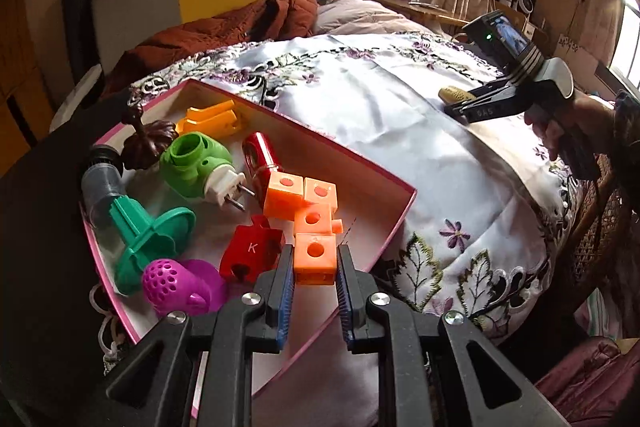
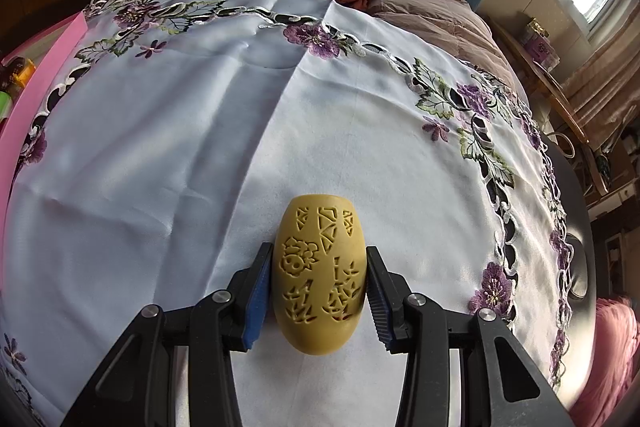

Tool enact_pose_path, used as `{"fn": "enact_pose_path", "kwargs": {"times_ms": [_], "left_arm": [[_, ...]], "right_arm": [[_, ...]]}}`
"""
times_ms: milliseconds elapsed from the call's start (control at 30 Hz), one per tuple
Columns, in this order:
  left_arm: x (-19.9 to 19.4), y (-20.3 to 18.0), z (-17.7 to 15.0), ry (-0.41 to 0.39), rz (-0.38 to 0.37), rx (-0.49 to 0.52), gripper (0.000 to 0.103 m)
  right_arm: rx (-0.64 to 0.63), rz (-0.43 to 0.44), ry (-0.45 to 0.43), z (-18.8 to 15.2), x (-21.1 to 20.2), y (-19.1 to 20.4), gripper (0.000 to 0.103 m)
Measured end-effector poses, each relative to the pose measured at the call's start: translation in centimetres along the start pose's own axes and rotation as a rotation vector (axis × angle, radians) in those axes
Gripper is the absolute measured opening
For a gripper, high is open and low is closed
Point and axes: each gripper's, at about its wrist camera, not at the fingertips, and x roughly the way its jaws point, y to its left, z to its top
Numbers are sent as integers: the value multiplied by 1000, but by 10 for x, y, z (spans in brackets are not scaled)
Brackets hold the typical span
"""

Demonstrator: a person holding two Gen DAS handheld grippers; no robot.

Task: Organize rigid objects
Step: 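Carry the orange cube cluster into the tray and open the left gripper, then carry the yellow oval block into the tray and open the right gripper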

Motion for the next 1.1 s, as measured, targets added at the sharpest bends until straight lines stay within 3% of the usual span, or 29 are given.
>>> {"fn": "enact_pose_path", "kwargs": {"times_ms": [167,433,1100], "left_arm": [[9,17,-4,40,11,-67,23],[3,33,-16,26,-8,-196,27],[-56,52,-17,-125,200,-342,32]], "right_arm": [[5,3,2,1,1,-1,44],[7,3,2,1,1,-1,44],[-98,-82,-28,-2,-5,15,44]]}}
